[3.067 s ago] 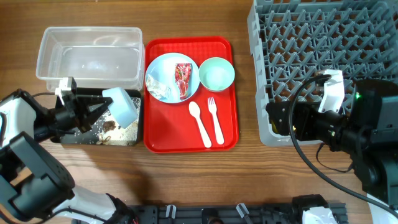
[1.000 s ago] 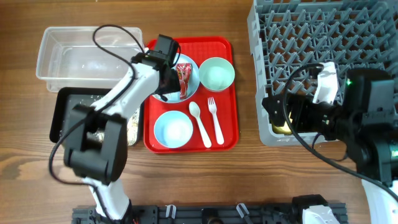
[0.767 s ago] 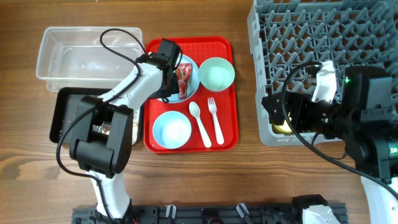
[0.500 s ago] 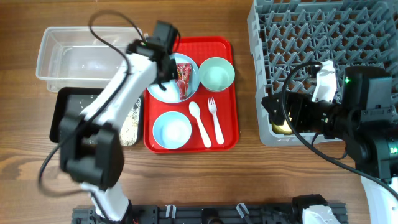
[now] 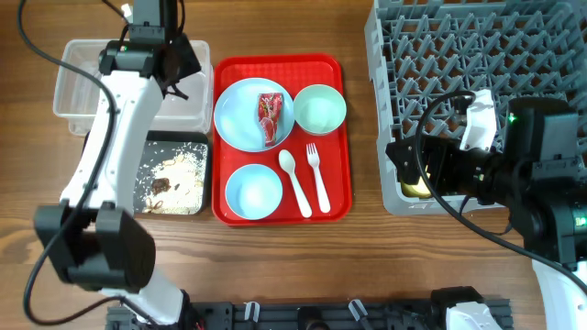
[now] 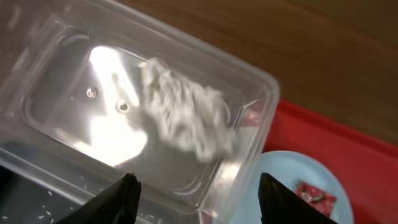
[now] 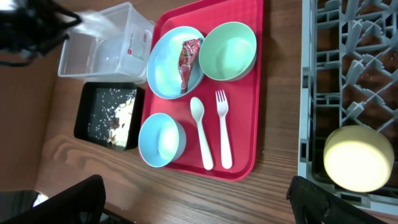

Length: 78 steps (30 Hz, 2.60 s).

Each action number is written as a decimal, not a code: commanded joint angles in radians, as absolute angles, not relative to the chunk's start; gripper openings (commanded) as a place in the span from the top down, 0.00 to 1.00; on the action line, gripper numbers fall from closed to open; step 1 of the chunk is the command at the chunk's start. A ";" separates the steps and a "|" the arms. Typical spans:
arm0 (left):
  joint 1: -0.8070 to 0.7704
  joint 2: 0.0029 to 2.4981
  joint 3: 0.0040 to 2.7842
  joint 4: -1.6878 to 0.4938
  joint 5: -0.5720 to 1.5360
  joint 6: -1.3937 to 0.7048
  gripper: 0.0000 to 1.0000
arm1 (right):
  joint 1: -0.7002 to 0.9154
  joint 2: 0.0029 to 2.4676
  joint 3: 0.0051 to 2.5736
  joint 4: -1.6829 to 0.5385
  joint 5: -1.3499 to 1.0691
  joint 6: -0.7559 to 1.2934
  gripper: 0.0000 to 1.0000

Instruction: Sort waste into correct bins and load items into the dishwasher rack

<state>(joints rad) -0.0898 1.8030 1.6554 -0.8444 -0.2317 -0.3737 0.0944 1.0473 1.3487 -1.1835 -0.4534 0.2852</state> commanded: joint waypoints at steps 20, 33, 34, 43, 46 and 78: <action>-0.375 2.079 1.634 -0.856 0.003 -0.296 0.31 | 0.092 1.048 1.346 -1.190 -0.471 0.269 0.04; -0.374 2.219 1.634 -0.837 0.003 -0.303 0.53 | 0.092 1.048 1.346 -1.184 -0.471 0.269 0.04; -0.374 2.219 1.634 -0.836 0.003 -0.303 0.57 | 0.092 1.048 1.346 -1.183 -0.471 0.269 0.04; -0.357 2.154 1.676 -0.920 0.000 -0.319 0.96 | 0.092 1.048 1.346 -1.183 -0.471 0.265 0.04; -0.325 2.074 1.731 -1.005 -0.005 -0.330 0.96 | 0.092 1.048 1.346 -1.184 -0.472 0.265 0.04; -0.155 1.660 1.776 -1.314 0.067 -0.334 0.21 | 0.092 1.048 1.346 -1.192 -0.437 0.262 0.04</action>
